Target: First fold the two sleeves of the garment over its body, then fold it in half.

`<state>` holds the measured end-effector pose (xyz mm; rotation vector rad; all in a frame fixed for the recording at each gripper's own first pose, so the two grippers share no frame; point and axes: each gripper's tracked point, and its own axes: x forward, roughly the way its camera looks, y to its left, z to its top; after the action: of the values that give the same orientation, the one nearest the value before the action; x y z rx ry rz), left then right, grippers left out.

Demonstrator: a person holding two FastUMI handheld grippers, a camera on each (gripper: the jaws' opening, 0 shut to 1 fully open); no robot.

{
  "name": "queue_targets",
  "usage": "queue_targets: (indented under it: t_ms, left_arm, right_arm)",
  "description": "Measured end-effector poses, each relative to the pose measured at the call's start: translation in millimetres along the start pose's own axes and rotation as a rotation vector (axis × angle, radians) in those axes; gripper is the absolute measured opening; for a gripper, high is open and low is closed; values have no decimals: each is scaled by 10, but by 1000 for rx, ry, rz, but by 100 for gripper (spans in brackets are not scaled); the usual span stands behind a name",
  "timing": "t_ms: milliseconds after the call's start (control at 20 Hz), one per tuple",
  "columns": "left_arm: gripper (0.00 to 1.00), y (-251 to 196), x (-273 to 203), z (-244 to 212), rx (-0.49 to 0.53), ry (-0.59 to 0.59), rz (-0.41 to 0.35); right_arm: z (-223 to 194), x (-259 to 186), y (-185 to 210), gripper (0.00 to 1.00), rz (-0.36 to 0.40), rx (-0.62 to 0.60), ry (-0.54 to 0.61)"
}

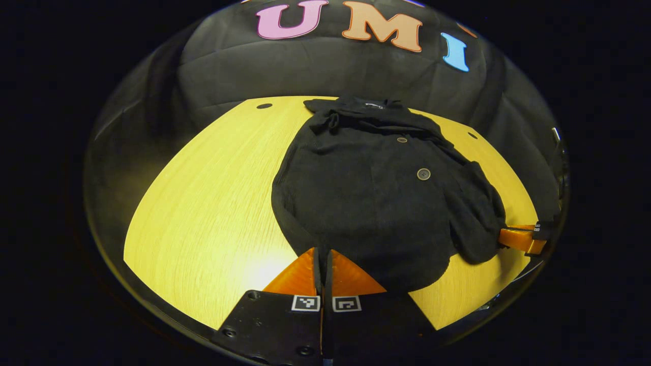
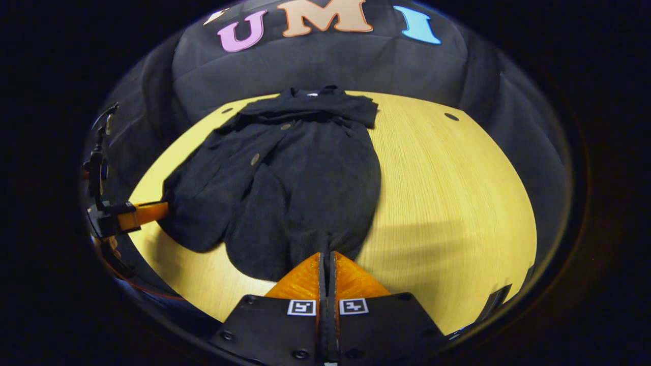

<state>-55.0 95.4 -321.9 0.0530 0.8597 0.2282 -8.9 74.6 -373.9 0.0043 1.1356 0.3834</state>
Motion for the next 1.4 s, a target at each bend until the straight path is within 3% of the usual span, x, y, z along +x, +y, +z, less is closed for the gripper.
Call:
queue_targets:
  t_ms: [450, 850, 1200, 1400]
  left_arm:
    - [0, -185, -294, 1320, 22, -246, -58]
    - [0, -179, -272, 2289, 27, -407, -83]
    - [0, -305, -276, 3067, 53, -525, -137]
    - [0, -307, -198, 3475, 90, -593, -129]
  right_arm:
    - [1080, -326, -132, 2, -18, -3, -221]
    - [1898, -490, -225, 2, -15, -58, -350]
    - [2711, -721, -335, 2, -64, -135, -484]
    - [3121, -755, -403, 2, -92, -151, -541]
